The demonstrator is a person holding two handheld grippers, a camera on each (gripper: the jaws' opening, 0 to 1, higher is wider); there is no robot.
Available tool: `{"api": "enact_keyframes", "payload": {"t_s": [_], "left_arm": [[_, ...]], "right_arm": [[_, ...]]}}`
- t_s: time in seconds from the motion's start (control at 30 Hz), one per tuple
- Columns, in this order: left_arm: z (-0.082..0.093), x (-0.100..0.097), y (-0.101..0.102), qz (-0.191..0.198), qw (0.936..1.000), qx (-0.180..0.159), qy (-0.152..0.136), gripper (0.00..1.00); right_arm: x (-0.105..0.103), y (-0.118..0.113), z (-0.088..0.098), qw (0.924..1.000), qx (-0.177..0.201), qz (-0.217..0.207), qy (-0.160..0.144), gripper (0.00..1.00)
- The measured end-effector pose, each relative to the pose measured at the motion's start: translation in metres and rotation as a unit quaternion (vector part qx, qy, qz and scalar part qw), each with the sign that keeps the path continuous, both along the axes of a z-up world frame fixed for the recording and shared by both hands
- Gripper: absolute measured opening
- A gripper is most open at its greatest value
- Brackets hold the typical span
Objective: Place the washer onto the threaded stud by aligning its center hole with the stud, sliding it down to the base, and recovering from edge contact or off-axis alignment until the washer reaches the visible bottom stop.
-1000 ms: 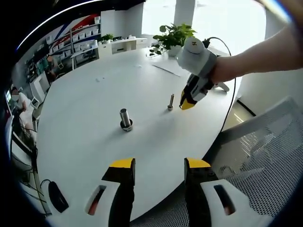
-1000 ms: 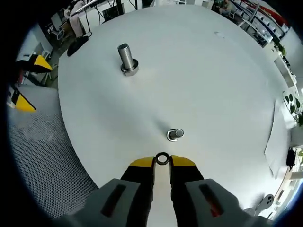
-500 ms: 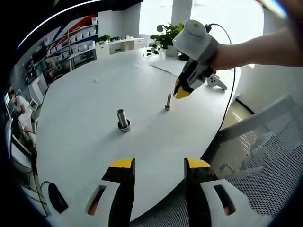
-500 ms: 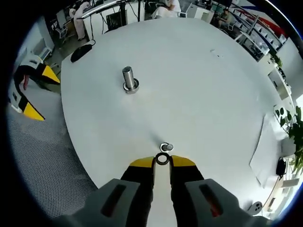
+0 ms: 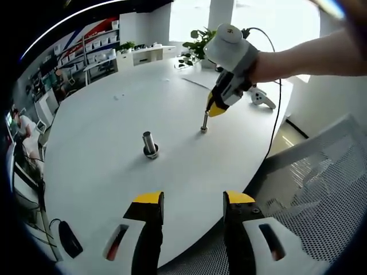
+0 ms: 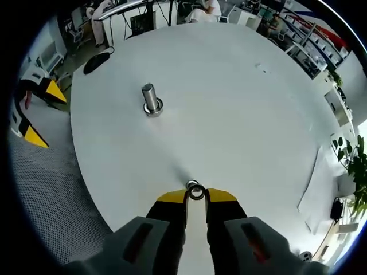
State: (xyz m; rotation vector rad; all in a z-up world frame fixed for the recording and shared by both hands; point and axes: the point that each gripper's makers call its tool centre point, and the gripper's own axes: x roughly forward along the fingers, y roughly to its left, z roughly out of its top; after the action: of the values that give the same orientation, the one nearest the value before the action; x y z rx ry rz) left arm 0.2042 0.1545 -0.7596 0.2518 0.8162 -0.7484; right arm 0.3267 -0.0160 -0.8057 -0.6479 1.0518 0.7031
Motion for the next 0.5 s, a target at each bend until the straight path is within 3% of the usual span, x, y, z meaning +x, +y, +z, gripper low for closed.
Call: {"api": "enact_keyframes", "payload": {"t_s": [0.5], "left_arm": [[-0.002, 0.001, 0.003, 0.007, 1.0, 0.002, 0.004, 0.4]], "right_arm": [[0.001, 0.001, -0.025, 0.9995, -0.012, 0.011, 0.027, 0.14]]}}
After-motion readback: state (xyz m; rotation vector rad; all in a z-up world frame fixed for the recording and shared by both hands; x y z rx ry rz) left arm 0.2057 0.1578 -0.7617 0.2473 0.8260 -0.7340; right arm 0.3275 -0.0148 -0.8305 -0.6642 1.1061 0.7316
